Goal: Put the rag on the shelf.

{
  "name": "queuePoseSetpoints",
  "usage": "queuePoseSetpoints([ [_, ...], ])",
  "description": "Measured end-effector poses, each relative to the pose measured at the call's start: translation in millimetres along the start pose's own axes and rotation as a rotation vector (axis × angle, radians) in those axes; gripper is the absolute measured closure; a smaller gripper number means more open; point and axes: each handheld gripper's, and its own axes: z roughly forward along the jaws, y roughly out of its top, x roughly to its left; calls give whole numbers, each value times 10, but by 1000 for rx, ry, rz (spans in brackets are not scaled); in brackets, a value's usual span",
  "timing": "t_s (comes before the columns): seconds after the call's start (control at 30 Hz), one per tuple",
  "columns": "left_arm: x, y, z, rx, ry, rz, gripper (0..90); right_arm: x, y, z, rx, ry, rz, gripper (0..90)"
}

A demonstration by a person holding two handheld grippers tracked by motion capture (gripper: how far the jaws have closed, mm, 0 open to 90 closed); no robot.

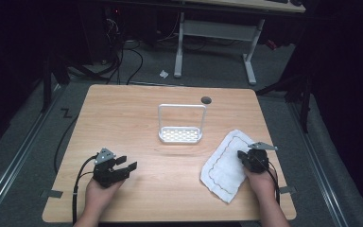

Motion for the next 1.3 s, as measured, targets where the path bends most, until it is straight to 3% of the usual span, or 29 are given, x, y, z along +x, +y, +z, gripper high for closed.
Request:
queuePoseSetpoints([
  [0.3,-40,-4,16,7,-22,1,425,143,-69,-48,-8,55,-59,900],
  [0.7,-67,-1,25,8,-27,13,425,441,-139,-106,2,156,-99,900],
  [0.9,-77,0,33,10,-28,17,425,628,-134,-98,12,199,-146,900],
  [1.0,-87,0,38,10,-33,17,425,773,-128,-89,20,231,-166,900],
  [1.3,-224,5,96,21,-59,48,424,1387,-81,-3,18,299,-313,900],
])
